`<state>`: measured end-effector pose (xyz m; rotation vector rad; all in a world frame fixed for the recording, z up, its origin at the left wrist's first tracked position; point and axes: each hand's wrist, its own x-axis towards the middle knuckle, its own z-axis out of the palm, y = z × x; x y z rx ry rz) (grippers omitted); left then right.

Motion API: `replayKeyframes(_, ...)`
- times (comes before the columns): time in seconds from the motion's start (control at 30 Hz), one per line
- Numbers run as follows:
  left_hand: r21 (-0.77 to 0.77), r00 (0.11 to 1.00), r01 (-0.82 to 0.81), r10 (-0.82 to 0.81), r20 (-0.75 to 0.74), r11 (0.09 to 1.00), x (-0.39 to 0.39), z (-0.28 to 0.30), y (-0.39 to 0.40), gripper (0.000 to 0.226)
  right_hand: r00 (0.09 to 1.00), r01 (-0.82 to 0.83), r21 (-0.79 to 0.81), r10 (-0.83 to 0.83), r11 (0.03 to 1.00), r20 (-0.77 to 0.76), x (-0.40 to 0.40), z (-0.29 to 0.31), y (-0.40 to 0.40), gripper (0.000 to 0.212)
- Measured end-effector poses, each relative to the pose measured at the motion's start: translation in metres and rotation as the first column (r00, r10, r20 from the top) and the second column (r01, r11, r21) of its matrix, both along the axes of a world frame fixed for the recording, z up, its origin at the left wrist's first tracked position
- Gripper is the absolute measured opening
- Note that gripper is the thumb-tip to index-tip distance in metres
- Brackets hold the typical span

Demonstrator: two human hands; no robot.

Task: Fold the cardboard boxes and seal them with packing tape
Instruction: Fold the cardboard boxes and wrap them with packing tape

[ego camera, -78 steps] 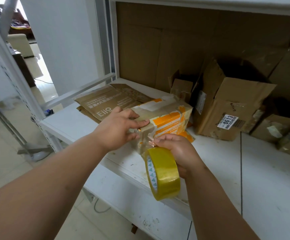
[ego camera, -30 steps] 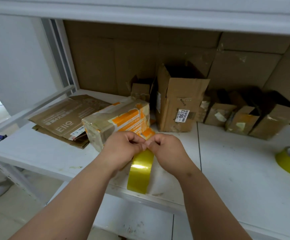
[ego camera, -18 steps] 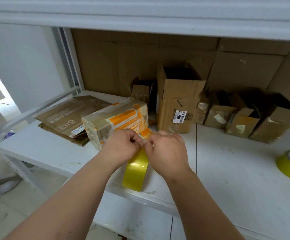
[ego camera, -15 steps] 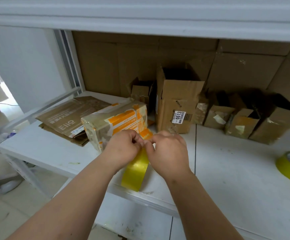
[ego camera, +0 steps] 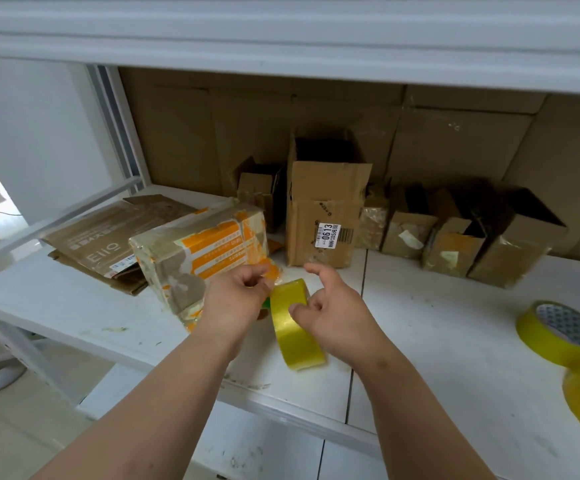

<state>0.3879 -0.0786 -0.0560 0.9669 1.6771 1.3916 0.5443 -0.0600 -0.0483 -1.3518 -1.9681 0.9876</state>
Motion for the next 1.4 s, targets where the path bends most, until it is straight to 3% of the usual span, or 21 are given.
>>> replayKeyframes(0.07, 0.003, 0.997, 0.003, -0.003, -0.072, 1.0, -0.003, -0.002, 0.001, 0.033, 0.993, -0.018, 0.102, 0.006, 0.995, 0.118, -0.001, 0.001, 0.0, 0.059)
replayKeyframes(0.13, 0.038, 0.984, -0.044, 0.049, -0.172, 0.998, -0.01, -0.002, 0.0, 0.032, 0.965, -0.05, 0.257, -0.019, 0.965, 0.262, -0.004, -0.002, 0.001, 0.056)
replayKeyframes(0.23, 0.127, 0.855, -0.179, 0.218, -0.47, 0.976, -0.027, -0.001, -0.004, 0.032, 0.924, -0.028, 0.419, -0.136, 0.907, 0.357, -0.001, -0.009, 0.009, 0.056)
replayKeyframes(0.3, 0.182, 0.73, -0.268, 0.322, -0.602, 0.946, -0.043, 0.001, -0.007, 0.036, 0.878, 0.008, 0.352, -0.175, 0.936, 0.445, 0.0, -0.015, 0.017, 0.058)
replayKeyframes(0.4, 0.194, 0.618, -0.349, 0.381, -0.688, 0.917, -0.066, 0.006, -0.009, 0.045, 0.789, 0.0, 0.213, -0.131, 0.977, 0.6, -0.006, -0.023, 0.02, 0.045)
replayKeyframes(0.5, 0.104, 0.547, -0.356, 0.297, -0.783, 0.929, -0.091, 0.009, -0.005, 0.062, 0.706, 0.015, 0.236, -0.178, 0.972, 0.686, -0.021, -0.026, 0.021, 0.042)
replayKeyframes(0.57, -0.007, 0.518, -0.339, 0.18, -0.836, 0.941, -0.11, 0.01, 0.0, 0.073, 0.746, 0.055, 0.314, -0.248, 0.948, 0.618, -0.035, -0.025, 0.023, 0.045)
replayKeyframes(0.73, -0.19, 0.544, -0.226, -0.038, -0.838, 0.955, -0.151, 0.001, 0.014, 0.086, 0.899, -0.015, 0.306, -0.122, 0.952, 0.421, -0.083, -0.023, 0.024, 0.042)
replayKeyframes(0.93, -0.149, 0.599, -0.051, -0.089, -0.795, 0.987, -0.174, 0.0, 0.02, 0.082, 0.881, -0.084, 0.256, -0.049, 0.963, 0.47, -0.13, -0.042, 0.025, 0.063)
replayKeyframes(1.03, -0.073, 0.599, -0.023, -0.045, -0.8, 0.997, -0.181, 0.003, 0.018, 0.08, 0.858, -0.067, 0.239, -0.066, 0.969, 0.51, -0.141, -0.049, 0.027, 0.072)
replayKeyframes(1.23, 0.222, 0.492, 0.022, 0.182, -0.851, 0.975, -0.202, 0.024, 0.006, 0.076, 0.905, 0.047, 0.243, -0.144, 0.969, 0.4, -0.158, -0.049, 0.03, 0.076)
replayKeyframes(1.33, 0.351, 0.523, -0.032, 0.315, -0.792, 0.936, -0.215, 0.04, 0.0, 0.077, 0.898, 0.056, 0.209, -0.14, 0.976, 0.417, -0.163, -0.045, 0.03, 0.072)
replayKeyframes(1.4, 0.38, 0.612, -0.091, 0.352, -0.708, 0.921, -0.222, 0.048, -0.002, 0.079, 0.88, 0.055, 0.178, -0.132, 0.982, 0.456, -0.167, -0.045, 0.029, 0.068)
